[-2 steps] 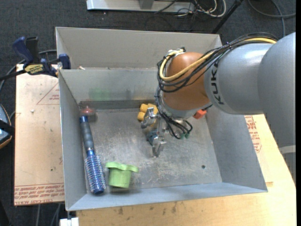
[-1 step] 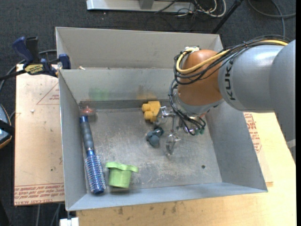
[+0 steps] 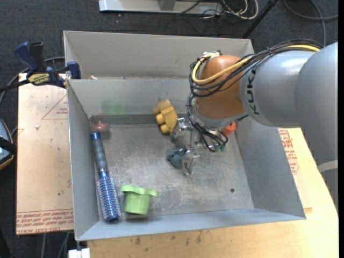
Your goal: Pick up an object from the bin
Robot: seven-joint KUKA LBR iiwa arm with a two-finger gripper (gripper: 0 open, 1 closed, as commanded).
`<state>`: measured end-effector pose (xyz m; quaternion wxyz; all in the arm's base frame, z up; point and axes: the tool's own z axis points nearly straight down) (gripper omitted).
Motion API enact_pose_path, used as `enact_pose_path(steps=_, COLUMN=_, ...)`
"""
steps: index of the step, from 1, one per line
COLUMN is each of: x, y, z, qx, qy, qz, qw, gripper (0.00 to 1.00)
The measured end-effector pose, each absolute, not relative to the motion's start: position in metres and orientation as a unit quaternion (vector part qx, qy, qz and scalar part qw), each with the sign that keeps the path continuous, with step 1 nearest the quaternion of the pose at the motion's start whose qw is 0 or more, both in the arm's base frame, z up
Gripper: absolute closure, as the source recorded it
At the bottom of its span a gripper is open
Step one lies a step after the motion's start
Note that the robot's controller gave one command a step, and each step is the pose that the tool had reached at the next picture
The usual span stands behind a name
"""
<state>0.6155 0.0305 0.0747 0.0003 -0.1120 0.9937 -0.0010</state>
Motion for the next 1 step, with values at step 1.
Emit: enact_pose_path(steps=1, x=0.6176, y=0.0314, z=0.0771, qx=-0.110, qy=0.994, qz=0.001, qw=0.004, gripper=1.00)
